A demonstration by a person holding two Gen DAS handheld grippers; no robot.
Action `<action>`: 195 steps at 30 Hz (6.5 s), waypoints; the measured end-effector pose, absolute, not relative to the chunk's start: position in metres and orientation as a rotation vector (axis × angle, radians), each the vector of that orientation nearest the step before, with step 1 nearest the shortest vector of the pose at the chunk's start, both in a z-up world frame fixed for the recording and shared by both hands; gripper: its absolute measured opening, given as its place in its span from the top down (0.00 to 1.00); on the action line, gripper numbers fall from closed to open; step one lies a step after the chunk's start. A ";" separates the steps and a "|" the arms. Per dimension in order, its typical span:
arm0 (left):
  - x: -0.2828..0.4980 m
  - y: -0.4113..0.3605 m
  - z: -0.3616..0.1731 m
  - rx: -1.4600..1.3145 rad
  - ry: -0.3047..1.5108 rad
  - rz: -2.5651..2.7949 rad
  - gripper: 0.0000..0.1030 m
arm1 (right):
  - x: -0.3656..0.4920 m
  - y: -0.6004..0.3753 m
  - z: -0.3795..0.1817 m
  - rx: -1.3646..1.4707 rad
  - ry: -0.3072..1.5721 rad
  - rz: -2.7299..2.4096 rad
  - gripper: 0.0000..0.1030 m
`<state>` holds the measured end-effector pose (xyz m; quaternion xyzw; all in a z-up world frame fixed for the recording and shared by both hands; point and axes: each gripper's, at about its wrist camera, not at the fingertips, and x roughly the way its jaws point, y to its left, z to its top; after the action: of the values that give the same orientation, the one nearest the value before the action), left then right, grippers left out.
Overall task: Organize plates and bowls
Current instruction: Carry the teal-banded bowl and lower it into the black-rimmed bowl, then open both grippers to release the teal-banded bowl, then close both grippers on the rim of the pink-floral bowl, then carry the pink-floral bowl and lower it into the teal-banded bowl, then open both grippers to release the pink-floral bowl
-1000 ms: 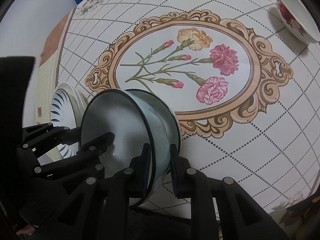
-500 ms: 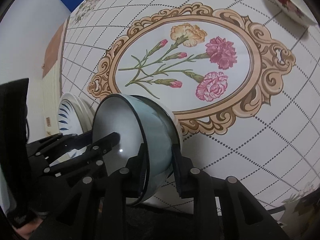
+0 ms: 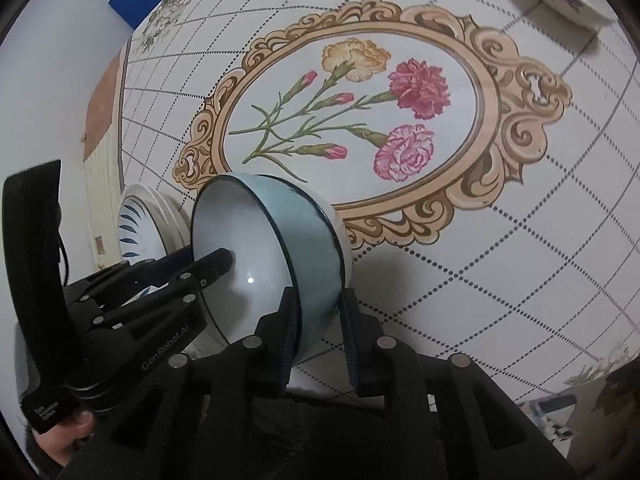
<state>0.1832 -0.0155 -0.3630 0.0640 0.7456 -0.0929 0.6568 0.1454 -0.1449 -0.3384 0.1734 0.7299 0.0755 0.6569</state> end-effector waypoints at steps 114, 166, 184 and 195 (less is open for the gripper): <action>0.208 -0.014 -0.249 -0.180 1.483 -0.336 0.88 | 0.174 -0.198 -0.251 0.435 1.485 0.267 0.89; 0.164 0.014 -0.322 -0.051 1.617 -0.203 0.88 | 0.157 -0.114 -0.304 0.139 1.689 0.069 0.87; 0.150 0.012 -0.274 -0.006 1.491 -0.173 0.88 | 0.131 -0.120 -0.270 0.092 1.572 0.052 0.86; 0.124 0.007 -0.215 0.006 1.360 -0.147 0.86 | 0.095 -0.135 -0.222 0.080 1.471 0.032 0.77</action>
<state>0.1238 0.0069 -0.2150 0.0028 0.6280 -0.0681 0.7752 0.0947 -0.1354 -0.2216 0.0366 0.6709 0.0144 0.7405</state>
